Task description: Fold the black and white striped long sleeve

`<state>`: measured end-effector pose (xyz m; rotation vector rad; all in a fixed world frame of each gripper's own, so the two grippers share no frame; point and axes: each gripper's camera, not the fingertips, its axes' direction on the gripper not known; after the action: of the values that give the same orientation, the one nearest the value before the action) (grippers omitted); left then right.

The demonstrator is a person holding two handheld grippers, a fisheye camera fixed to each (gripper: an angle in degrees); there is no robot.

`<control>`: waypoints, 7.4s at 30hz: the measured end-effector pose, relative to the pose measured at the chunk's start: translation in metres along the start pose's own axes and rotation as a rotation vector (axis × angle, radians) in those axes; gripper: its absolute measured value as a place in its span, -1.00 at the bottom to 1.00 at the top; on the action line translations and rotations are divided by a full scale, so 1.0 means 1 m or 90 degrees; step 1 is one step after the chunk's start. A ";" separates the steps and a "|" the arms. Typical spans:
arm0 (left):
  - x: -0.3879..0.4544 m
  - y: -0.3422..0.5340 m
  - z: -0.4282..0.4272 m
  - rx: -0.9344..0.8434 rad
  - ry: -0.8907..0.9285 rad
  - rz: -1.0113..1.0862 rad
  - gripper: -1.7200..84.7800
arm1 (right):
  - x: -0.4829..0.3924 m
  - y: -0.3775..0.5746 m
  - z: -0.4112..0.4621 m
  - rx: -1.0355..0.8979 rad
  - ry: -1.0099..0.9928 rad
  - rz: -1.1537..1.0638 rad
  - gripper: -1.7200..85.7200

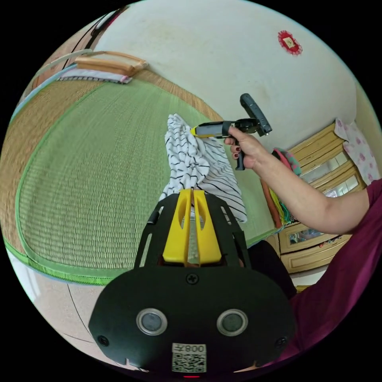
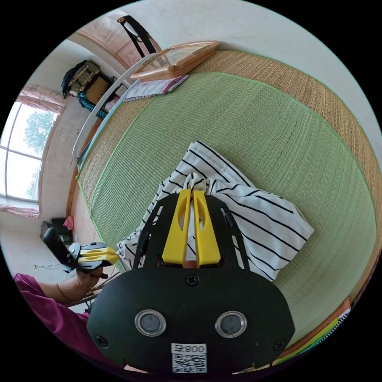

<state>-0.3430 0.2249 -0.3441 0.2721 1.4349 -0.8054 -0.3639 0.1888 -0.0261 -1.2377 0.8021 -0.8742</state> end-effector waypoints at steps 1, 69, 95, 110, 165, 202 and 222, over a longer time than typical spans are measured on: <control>-0.006 0.004 0.003 -0.001 0.013 -0.014 -0.94 | 0.000 0.000 -0.003 0.004 -0.001 -0.002 -0.94; 0.016 0.052 0.027 0.015 0.017 -0.066 -0.96 | 0.056 0.014 0.031 0.099 -0.138 -0.002 -0.96; 0.018 0.090 0.032 -0.003 -0.037 -0.070 -0.96 | -0.017 0.077 0.134 0.094 -0.279 -0.042 -0.96; 0.053 0.094 0.026 0.015 -0.031 -0.022 -0.96 | -0.071 0.134 0.234 0.032 -0.225 -0.009 -0.96; -0.054 0.166 0.174 -0.132 0.270 -0.187 -0.91 | 0.172 0.127 0.346 0.114 -0.321 0.276 -0.89; -0.057 0.154 0.171 0.022 0.189 -0.160 -0.87 | 0.049 0.250 0.441 0.067 -0.616 0.288 -0.88; 0.078 -0.105 0.410 -0.212 -0.261 0.256 -0.92 | 0.017 0.230 0.428 0.027 -0.534 0.237 -0.89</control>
<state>-0.0992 -0.1288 -0.3216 0.1228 1.0551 -0.2640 0.0493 0.3875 -0.1884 -1.2149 0.3046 -0.0303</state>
